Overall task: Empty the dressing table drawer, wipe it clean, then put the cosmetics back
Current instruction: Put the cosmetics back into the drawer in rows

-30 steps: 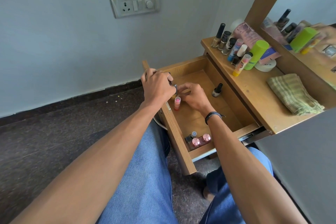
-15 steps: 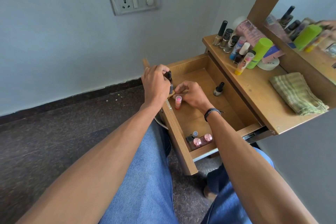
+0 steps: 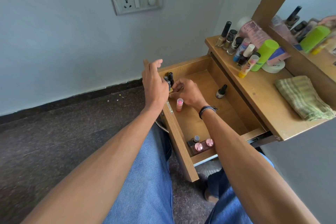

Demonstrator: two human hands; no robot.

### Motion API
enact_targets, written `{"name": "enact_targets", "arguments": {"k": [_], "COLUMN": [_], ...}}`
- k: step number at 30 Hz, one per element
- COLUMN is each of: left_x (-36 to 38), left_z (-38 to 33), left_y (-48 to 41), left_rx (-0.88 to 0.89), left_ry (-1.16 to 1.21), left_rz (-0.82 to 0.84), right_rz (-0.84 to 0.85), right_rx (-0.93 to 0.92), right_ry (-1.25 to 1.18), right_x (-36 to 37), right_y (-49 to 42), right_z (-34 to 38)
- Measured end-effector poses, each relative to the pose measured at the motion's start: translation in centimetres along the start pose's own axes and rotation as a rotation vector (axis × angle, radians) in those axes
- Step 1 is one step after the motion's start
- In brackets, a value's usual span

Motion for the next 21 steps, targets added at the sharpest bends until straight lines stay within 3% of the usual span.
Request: {"name": "enact_targets", "arguments": {"k": [21], "left_x": [-0.3], "left_z": [0.1], "left_y": [0.1], "left_rx": [-0.031], "left_ry": [0.028], "left_rz": [-0.023], "right_rz": [-0.068], "right_rx": [0.038], "right_ry": [-0.005], "right_x": [0.5], "right_y": [-2.0], "right_z": [-1.0]}}
Point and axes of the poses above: each hand's wrist, its own y-axis away from the middle knuckle, its own x-axis out of the palm, z = x × y, the point moved 9 cm from there along -y, towards the middle knuckle, and after that the axes turned 12 degrees about x, right-handed, at the moved point
